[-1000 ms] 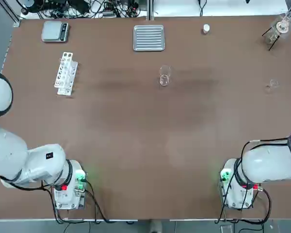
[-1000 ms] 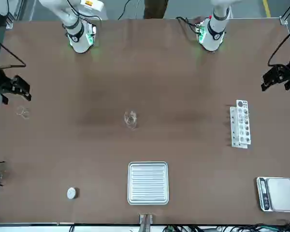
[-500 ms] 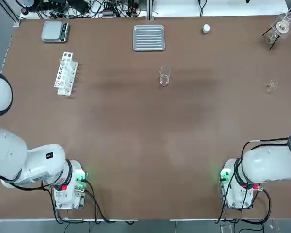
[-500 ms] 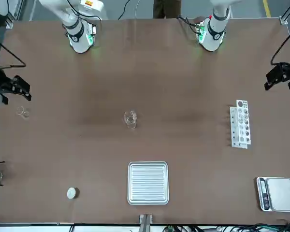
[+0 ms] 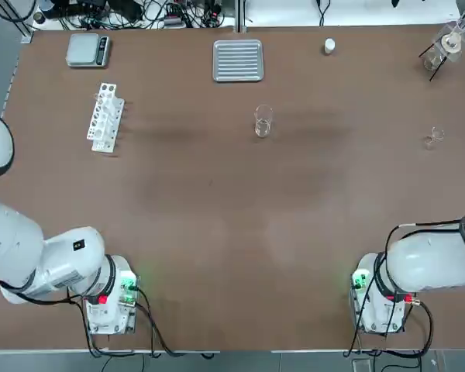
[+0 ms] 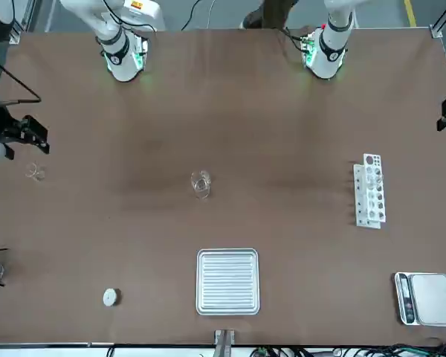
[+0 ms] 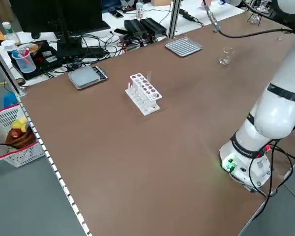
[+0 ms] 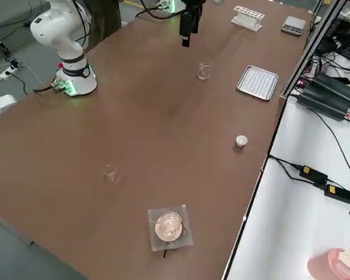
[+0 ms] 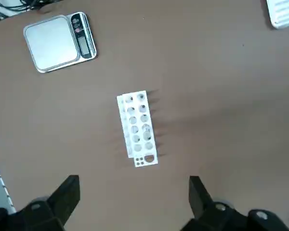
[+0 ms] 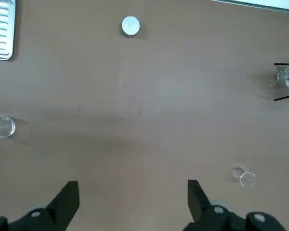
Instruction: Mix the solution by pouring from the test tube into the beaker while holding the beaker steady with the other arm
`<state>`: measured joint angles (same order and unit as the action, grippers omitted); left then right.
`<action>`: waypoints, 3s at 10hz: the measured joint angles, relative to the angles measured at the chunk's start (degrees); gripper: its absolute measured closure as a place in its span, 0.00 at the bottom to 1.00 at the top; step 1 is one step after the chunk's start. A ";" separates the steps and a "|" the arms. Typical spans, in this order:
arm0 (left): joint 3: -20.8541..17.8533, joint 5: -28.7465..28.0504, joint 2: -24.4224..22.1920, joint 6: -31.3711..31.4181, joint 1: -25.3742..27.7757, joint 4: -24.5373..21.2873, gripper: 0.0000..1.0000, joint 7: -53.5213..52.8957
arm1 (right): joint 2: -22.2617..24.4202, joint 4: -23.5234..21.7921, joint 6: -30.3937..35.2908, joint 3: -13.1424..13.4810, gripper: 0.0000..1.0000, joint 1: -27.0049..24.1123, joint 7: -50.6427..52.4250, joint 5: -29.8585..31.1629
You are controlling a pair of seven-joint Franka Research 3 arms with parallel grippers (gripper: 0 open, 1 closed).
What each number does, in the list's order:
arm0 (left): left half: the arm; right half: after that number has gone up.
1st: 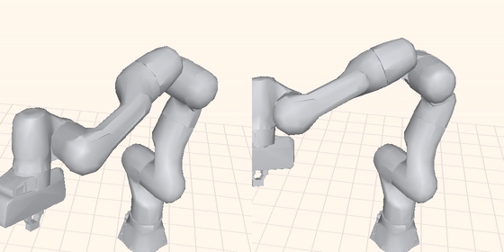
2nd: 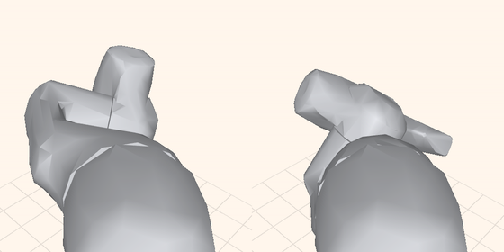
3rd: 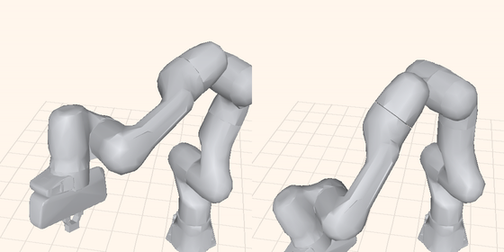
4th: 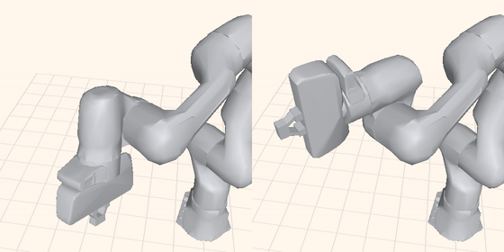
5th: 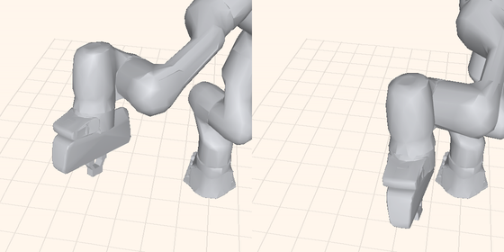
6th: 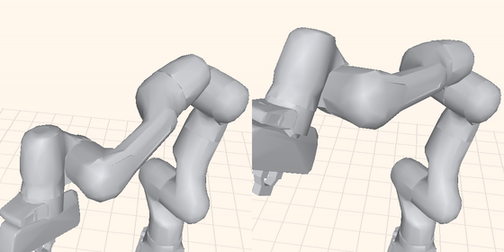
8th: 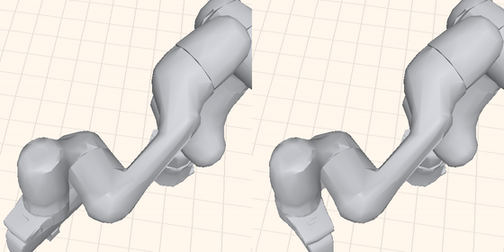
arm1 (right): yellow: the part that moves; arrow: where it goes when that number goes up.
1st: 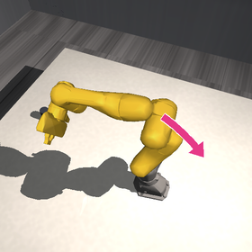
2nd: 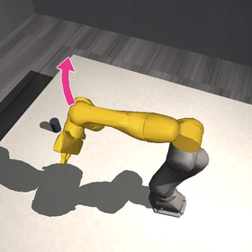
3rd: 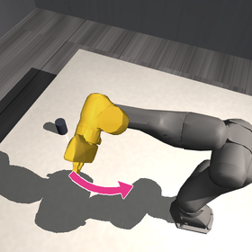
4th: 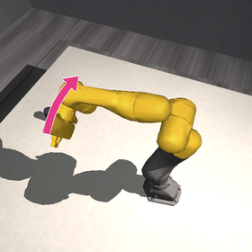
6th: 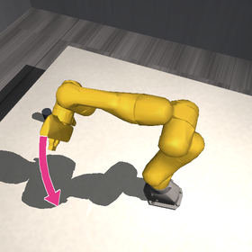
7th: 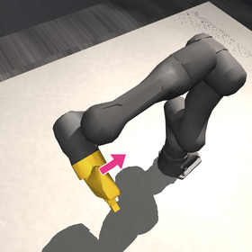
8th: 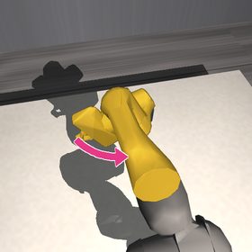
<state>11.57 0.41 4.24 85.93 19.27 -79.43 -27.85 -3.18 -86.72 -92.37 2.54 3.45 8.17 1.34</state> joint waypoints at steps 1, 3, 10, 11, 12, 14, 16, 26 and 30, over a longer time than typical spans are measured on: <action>-0.07 1.52 0.47 -0.04 1.55 -0.05 0.00 -5.53 | 0.00 -0.11 0.24 -0.15 0.00 0.16 2.03 0.00; -0.18 4.93 2.08 -0.07 5.55 -0.19 0.00 -15.70 | -0.04 -0.35 0.27 -0.35 0.00 0.80 5.43 -0.02; -0.36 21.61 11.48 -0.18 19.74 -0.55 0.00 -61.24 | -1.25 -1.24 -2.32 -0.30 0.00 2.61 20.77 -6.44; -0.42 25.03 14.25 -0.81 21.97 -0.73 0.00 -68.26 | -1.99 -1.62 -3.71 -0.17 0.00 2.28 26.63 -9.83; -0.43 27.82 17.27 -1.86 23.65 -0.84 0.00 -74.60 | -3.07 -2.12 -5.43 -0.02 0.00 1.94 33.53 -14.00; -0.43 31.63 22.72 -3.08 25.18 -0.86 0.00 -84.34 | -6.11 -3.63 -9.84 0.19 0.00 1.42 50.55 -22.72; -0.42 35.67 26.52 -5.56 25.94 -0.93 0.00 -88.66 | -10.03 -5.56 -14.98 0.21 0.00 1.32 66.88 -30.81; 0.70 44.92 44.69 -11.77 25.70 -0.91 0.03 -104.16 | -24.44 -16.81 -25.06 -0.07 0.00 1.49 100.01 -65.77; 0.78 51.97 50.20 -11.78 25.02 -0.76 0.14 -104.59 | -31.11 -17.77 -25.01 -1.70 0.00 1.90 113.35 -75.41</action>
<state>12.35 52.38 54.44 74.15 44.29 -80.18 -132.45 -34.29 -104.48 -117.38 0.84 5.36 121.52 -74.07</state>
